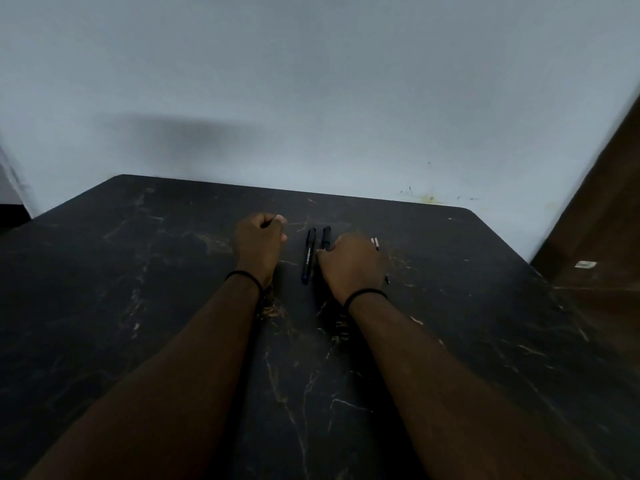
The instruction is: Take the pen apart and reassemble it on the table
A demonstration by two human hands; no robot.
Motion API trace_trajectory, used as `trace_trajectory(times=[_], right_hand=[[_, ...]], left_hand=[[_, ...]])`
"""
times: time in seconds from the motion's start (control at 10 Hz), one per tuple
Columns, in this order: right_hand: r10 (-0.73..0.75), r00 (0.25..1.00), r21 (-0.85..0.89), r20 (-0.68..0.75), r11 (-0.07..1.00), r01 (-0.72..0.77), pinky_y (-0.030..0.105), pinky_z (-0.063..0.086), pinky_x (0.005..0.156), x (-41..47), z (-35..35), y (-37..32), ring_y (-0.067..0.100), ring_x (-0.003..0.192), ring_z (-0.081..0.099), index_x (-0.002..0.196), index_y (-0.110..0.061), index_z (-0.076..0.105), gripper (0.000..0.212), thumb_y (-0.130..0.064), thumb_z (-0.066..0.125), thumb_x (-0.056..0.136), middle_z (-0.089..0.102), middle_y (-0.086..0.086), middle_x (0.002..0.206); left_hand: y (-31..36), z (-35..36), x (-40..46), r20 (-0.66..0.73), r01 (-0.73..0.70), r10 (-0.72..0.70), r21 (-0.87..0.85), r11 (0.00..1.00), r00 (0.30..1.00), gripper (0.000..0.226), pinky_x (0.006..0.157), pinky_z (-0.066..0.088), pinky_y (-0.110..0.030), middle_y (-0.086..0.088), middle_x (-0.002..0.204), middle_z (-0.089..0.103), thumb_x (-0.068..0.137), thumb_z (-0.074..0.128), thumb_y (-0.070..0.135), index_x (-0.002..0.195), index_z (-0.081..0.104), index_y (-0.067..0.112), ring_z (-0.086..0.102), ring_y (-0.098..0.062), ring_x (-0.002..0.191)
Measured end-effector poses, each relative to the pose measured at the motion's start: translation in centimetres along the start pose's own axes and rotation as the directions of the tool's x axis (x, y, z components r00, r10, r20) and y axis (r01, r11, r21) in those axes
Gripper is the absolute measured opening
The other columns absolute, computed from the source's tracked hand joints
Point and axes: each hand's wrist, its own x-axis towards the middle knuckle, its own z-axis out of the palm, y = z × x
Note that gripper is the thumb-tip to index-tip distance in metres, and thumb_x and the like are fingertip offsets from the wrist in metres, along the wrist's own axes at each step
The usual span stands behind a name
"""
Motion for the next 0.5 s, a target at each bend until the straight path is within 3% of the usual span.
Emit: trace_trajectory(times=[0.2,0.4,0.5], right_hand=[[-0.042,0.999,-0.015,-0.033,0.999,0.041,0.032,0.054,0.077,0.02,0.68,-0.16,0.031,0.092,0.069,0.090,-0.008,0.074,0.040,-0.047,0.062,0.088,0.073,0.011,0.095],[-0.029,0.999,0.015,-0.025,0.999,0.030,0.030,0.047,0.074,0.12,0.61,0.29,0.032,0.097,0.067,0.091,-0.007,0.071,0.039,-0.043,0.056,0.093,0.072,0.012,0.099],[0.011,1.000,0.055,-0.028,0.998,-0.010,0.030,0.041,0.068,-0.02,0.33,0.61,0.034,0.091,0.066,0.076,-0.009,0.060,0.034,-0.037,0.053,0.094,0.071,0.013,0.092]], left_hand=[[-0.58,0.12,0.42,0.007,-0.028,0.028,0.055,0.998,1.000,0.022,0.058,0.045,-0.020,0.000,0.058,0.059,0.092,0.064,0.017,0.071,0.067,0.012,0.051,-0.009,0.053],[-0.67,0.15,0.53,0.005,-0.046,0.046,0.077,0.996,0.999,0.027,0.057,0.043,-0.020,0.002,0.057,0.060,0.091,0.064,0.019,0.064,0.064,0.019,0.051,-0.007,0.051],[-0.59,0.00,0.34,0.003,-0.037,0.037,0.099,0.994,0.999,0.026,0.056,0.043,-0.021,0.002,0.057,0.060,0.091,0.064,0.019,0.065,0.065,0.019,0.050,-0.007,0.050]])
